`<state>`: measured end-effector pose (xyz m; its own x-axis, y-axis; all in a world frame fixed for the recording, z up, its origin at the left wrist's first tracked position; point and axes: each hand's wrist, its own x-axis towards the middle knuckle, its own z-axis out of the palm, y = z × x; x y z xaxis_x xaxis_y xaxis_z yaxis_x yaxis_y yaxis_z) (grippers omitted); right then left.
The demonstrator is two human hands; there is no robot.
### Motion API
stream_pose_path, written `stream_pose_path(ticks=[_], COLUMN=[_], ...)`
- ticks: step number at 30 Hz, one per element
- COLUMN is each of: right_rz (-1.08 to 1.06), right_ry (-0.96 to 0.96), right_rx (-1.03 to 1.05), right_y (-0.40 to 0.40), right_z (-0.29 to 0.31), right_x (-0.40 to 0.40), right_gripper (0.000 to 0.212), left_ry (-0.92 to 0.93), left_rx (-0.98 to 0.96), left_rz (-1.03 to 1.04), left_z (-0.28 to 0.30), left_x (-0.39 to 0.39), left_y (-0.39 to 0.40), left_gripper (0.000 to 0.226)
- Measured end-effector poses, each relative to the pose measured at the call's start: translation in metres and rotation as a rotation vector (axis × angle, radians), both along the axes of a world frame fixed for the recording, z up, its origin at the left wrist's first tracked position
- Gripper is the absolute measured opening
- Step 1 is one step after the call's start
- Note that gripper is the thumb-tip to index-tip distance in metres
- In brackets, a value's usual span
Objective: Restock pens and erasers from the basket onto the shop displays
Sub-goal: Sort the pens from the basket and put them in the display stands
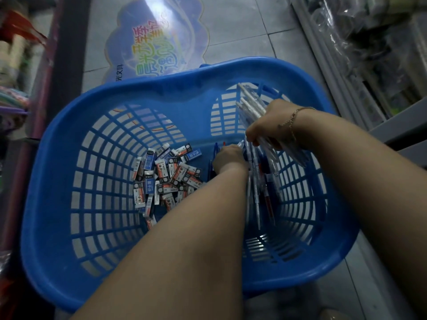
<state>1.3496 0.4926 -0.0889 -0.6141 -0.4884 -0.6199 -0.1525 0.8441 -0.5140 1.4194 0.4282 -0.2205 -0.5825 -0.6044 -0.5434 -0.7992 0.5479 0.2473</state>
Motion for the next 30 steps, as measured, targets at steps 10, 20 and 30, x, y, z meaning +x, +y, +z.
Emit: stream_pose_path(ticks=[10,20,30], right_rz=[0.013,-0.026,-0.101], right_ry=[-0.032,-0.051,-0.059], right_rx=[0.006,-0.017,0.009], right_y=[0.0,0.003,0.008], right_z=[0.001,-0.002,0.006], right_x=[-0.001,0.0,0.01], right_gripper=[0.013,0.013,0.011], left_ry=[0.202,0.429,0.091], left_rx=[0.516,0.875,0.526], left_rz=[0.472,0.556,0.349], left_z=[0.004,0.018,0.007], left_x=[0.034,0.052,0.052], left_y=[-0.033,-0.044,0.028], left_gripper=[0.052,0.017,0.044])
